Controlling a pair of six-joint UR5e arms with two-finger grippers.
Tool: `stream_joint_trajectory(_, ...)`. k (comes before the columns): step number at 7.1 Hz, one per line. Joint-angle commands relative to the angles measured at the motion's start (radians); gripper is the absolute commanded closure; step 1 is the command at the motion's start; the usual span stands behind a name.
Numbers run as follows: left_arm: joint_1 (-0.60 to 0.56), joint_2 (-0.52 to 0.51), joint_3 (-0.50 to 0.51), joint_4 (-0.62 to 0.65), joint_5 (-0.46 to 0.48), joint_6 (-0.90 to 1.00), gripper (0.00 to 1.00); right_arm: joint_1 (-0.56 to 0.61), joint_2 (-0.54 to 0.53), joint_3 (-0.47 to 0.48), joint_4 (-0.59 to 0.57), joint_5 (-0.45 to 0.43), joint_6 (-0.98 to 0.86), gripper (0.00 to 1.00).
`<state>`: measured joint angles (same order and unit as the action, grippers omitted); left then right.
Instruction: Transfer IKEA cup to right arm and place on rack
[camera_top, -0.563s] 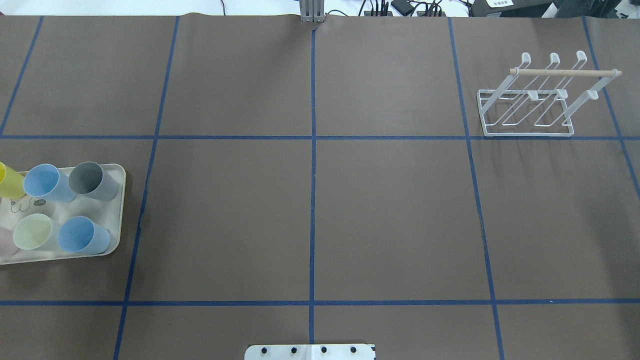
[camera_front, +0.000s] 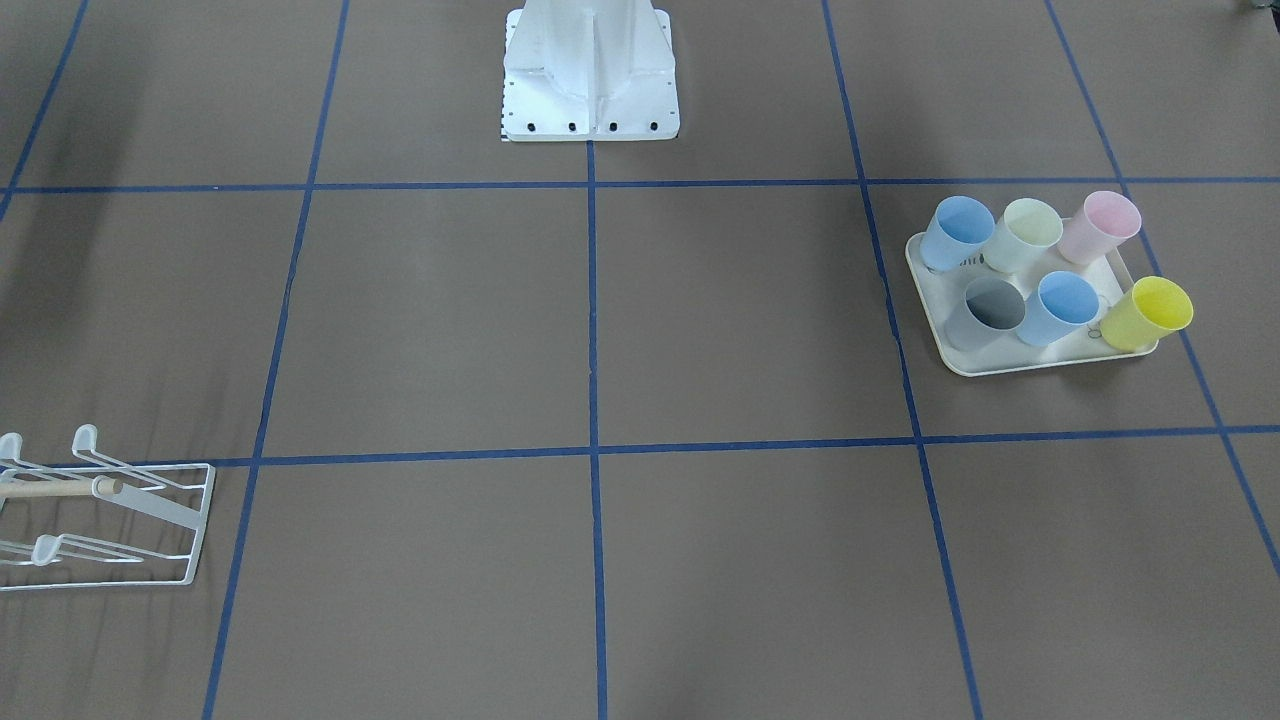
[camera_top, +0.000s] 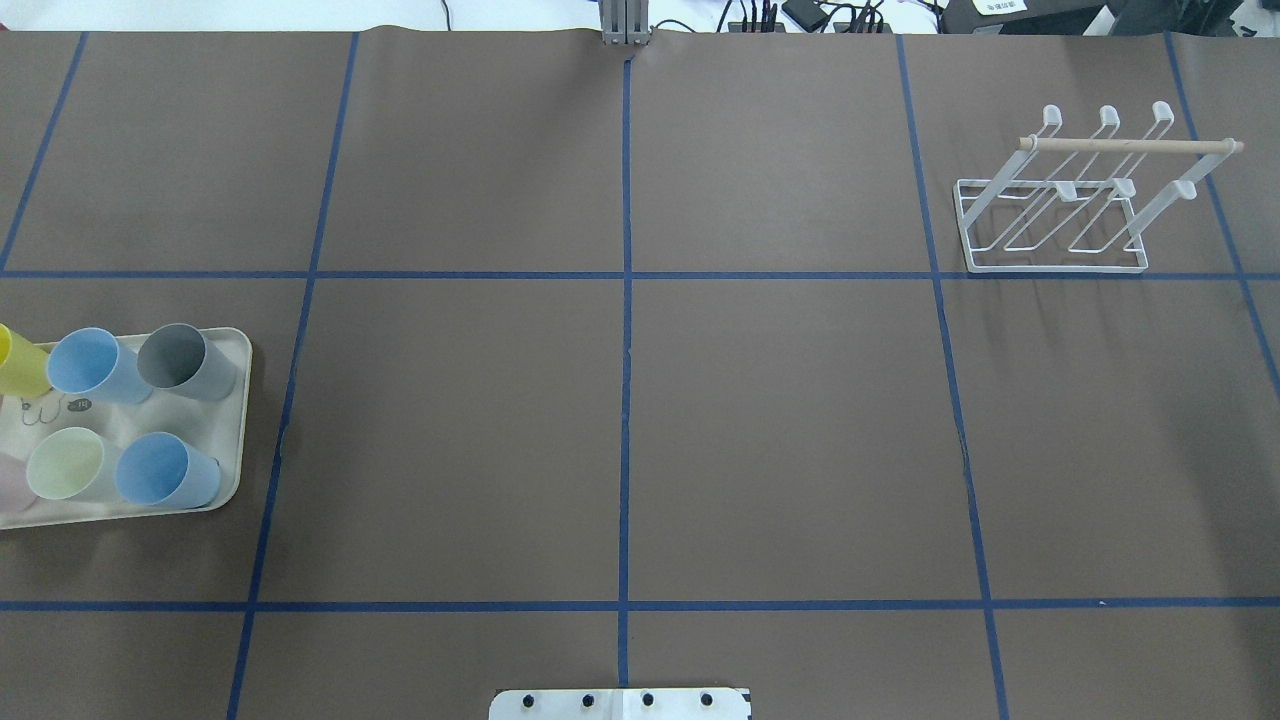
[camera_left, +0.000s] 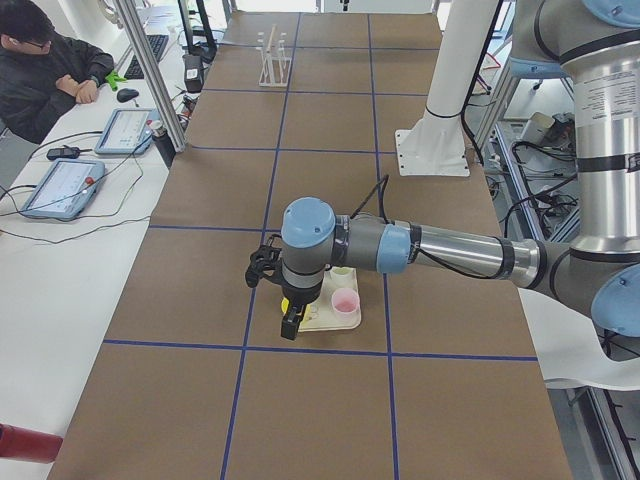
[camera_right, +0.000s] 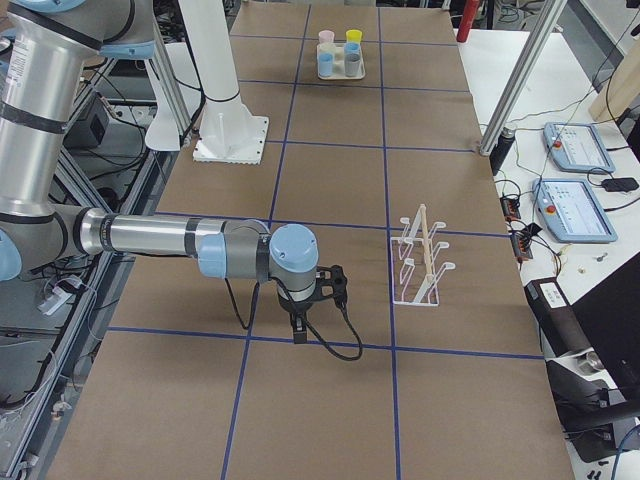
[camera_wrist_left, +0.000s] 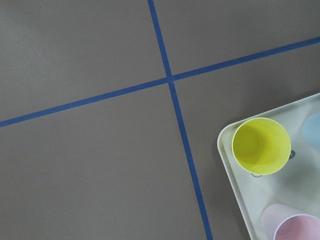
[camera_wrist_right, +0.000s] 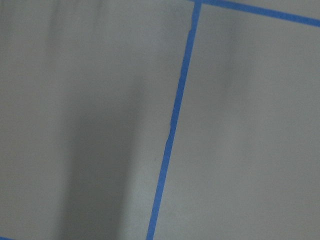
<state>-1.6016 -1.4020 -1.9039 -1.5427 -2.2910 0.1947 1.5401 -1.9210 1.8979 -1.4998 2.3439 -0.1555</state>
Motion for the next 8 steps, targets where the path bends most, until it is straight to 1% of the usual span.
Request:
stream_joint_trajectory(1,0.0,0.0,-0.015,0.001,0.011,0.0,0.0,0.0,-0.004,-0.013,0.215,0.005,0.007,0.0)
stream_joint_trajectory(2,0.002,-0.002,-0.014,0.001,0.008,-0.004,0.0,0.0,-0.004,-0.011,0.313,0.006,0.023,0.0)
stream_joint_trajectory(4,0.002,-0.024,-0.017,-0.048,-0.002,-0.041,0.0,-0.002,0.032,0.041,0.372,0.018,0.1,0.01)
stream_joint_trajectory(5,0.002,-0.061,-0.017,-0.1,0.005,-0.134,0.0,-0.024,0.066,0.059,0.375,0.099,0.141,0.01)
stream_joint_trajectory(6,0.002,-0.116,-0.011,-0.179,0.007,-0.232,0.0,-0.12,0.156,0.052,0.386,0.174,0.158,0.01)
stream_joint_trajectory(7,0.003,-0.127,-0.009,-0.312,0.008,-0.314,0.0,-0.185,0.19,0.058,0.398,0.227,0.283,0.01)
stream_joint_trajectory(8,0.009,-0.146,0.059,-0.45,-0.007,-0.348,0.0,-0.266,0.217,0.059,0.502,0.201,0.436,0.01)
